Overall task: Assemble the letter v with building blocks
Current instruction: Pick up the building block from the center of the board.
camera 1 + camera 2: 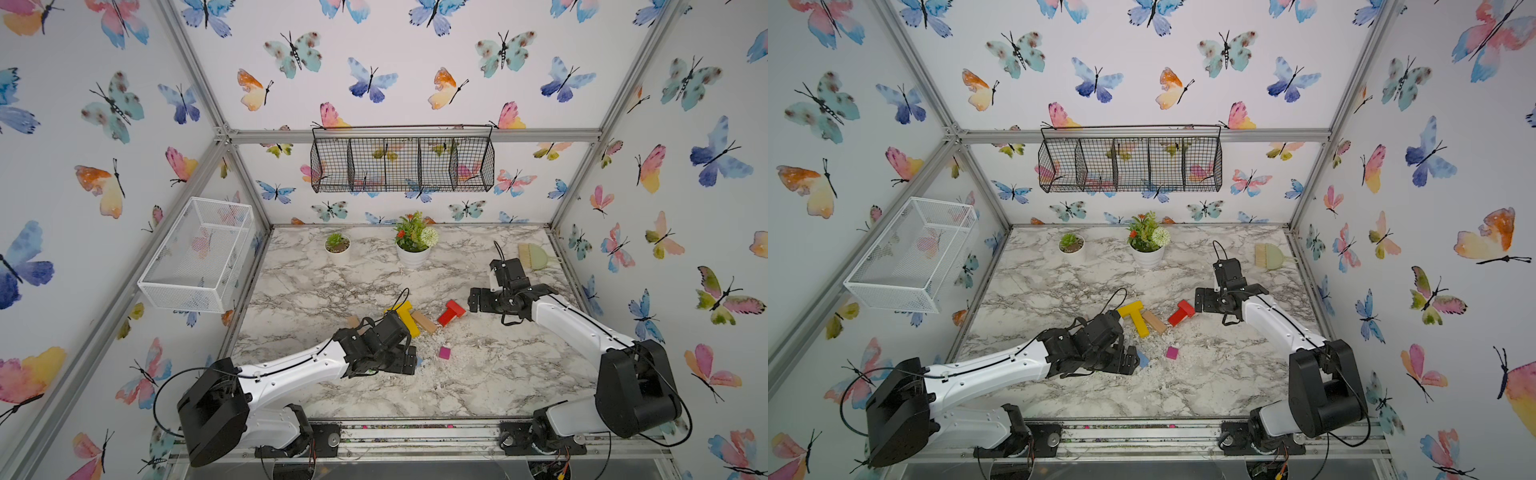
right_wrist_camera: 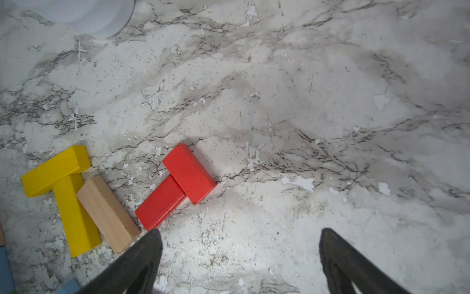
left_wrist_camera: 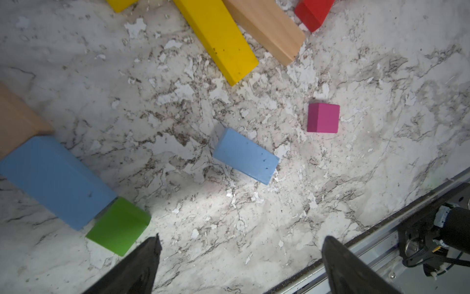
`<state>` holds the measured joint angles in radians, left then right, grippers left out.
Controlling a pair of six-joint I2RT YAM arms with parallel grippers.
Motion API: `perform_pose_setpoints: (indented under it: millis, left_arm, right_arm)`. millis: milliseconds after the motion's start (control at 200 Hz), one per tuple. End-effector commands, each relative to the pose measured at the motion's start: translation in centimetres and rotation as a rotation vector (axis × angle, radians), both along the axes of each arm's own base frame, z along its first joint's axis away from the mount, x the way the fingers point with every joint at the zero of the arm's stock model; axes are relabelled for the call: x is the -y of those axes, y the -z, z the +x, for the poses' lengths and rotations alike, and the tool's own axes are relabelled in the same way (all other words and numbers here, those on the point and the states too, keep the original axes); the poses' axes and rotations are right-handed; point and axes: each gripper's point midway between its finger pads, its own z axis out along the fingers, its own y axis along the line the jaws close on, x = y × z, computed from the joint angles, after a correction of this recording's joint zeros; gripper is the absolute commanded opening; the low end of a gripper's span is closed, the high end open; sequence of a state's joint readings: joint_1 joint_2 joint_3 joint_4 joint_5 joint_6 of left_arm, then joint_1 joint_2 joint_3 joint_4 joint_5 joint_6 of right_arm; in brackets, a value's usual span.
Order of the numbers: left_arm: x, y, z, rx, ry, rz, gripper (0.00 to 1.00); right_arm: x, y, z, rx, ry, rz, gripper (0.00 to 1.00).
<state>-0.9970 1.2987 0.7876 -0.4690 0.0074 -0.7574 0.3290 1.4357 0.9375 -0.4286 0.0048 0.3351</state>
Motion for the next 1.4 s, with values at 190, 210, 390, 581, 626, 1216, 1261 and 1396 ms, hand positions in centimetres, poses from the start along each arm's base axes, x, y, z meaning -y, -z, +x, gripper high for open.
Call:
perform_pose_setpoints:
  millis: [190,210,390,581,626,1216,1261,1396]
  left_arm:
    - [1.4,0.8,-0.3,-0.03,0.002,-0.034,1.0]
    - [1.5,0.8,-0.3,-0.029,0.004,-0.035,1.0]
    - [1.6,1.5,-0.4,-0.044,0.01,-0.022,1.0]
    - [1.7,2.4,-0.6,-0.06,0.013,-0.011,1.0]
    - [1.8,2.6,-0.6,-0.064,0.016,-0.01,1.0]
    - [3.1,4.5,-1.1,-0.11,0.053,-0.017,0.94]
    - [3.2,4.6,-1.1,-0.112,0.055,-0.016,0.93]
    - [3.4,5.1,-1.0,-0.118,0.06,-0.009,0.9]
  right_arm:
    - [0.4,-0.5,0.0,0.027,0.008,-0.001,0.98]
    - [0.4,-0.5,0.0,0.028,0.009,-0.001,0.98]
    - [0.4,-0.5,0.0,0.029,0.004,0.002,0.98]
    - [0.2,-0.5,-0.1,0.027,-0.003,0.009,0.98]
    - [0.2,-0.5,0.0,0.029,-0.002,0.007,0.98]
    - [0.3,-0.2,-0.1,0.021,-0.003,0.0,0.98]
    - [0.3,-0.1,-0.1,0.02,-0.004,0.0,0.98]
    - [0.2,0.0,-0.1,0.017,-0.006,0.001,0.98]
